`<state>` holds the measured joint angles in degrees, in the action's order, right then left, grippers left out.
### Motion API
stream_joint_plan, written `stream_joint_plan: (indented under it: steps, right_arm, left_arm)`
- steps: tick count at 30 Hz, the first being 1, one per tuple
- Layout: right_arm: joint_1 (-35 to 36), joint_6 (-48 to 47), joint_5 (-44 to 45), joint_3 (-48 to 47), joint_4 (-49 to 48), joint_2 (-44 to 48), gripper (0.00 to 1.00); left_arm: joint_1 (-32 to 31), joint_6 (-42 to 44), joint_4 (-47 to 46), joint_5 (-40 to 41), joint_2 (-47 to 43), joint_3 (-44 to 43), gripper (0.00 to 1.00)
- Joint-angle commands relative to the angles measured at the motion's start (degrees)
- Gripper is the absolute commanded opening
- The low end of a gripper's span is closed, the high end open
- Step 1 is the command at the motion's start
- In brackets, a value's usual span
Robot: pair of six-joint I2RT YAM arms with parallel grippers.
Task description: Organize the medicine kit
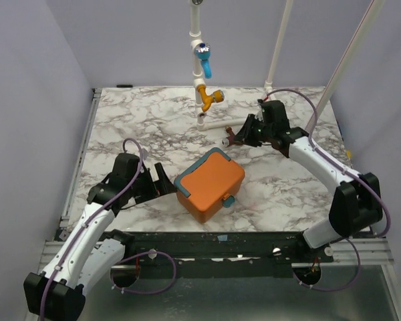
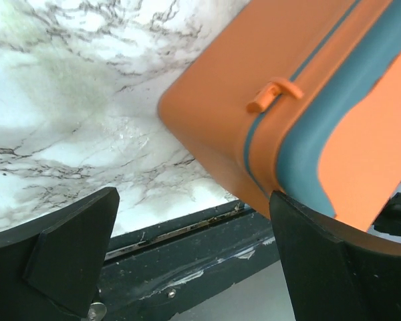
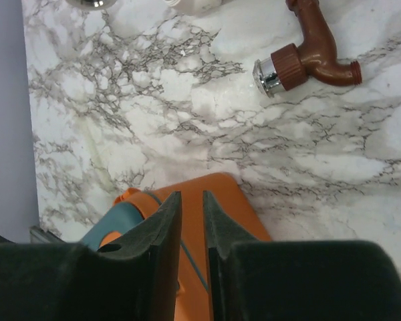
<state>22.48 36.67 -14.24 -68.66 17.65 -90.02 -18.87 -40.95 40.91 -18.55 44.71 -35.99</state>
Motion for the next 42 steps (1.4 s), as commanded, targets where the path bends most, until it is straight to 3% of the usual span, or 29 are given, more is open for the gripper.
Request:
stream_joint_plan:
  steps: [1, 6, 11, 24, 33, 42]
  right_arm:
    - [0.45, -2.60, 5.34, 5.05, 3.87, 6.47, 0.23]
    - [0.44, -3.29, 8.30, 10.11, 7.10, 11.81, 0.20]
    - [0.45, -2.04, 8.56, 17.04, 7.84, 17.77, 0.01]
    - [0.67, 2.92, -6.20, 31.27, 1.80, 22.42, 0.01]
    - [1.87, 8.72, -12.10, 32.68, -5.22, 20.60, 0.01]
    - [2.00, 13.40, -11.73, 30.76, -12.67, 16.16, 0.01]
  left_arm:
    - [-0.11, 2.83, 1.71, 3.22, 0.00, -6.45, 0.99]
    - [-0.11, 3.68, 2.15, 4.89, 0.80, -10.83, 0.98]
    - [-0.11, 4.38, 0.86, 3.73, 4.70, -14.37, 0.99]
    - [-0.11, 4.75, -5.73, 2.76, 15.40, -15.96, 0.98]
    - [-0.11, 5.17, -11.26, -2.96, 19.08, -14.61, 0.98]
    - [-0.11, 4.30, -15.99, -8.60, 16.68, -10.28, 0.98]
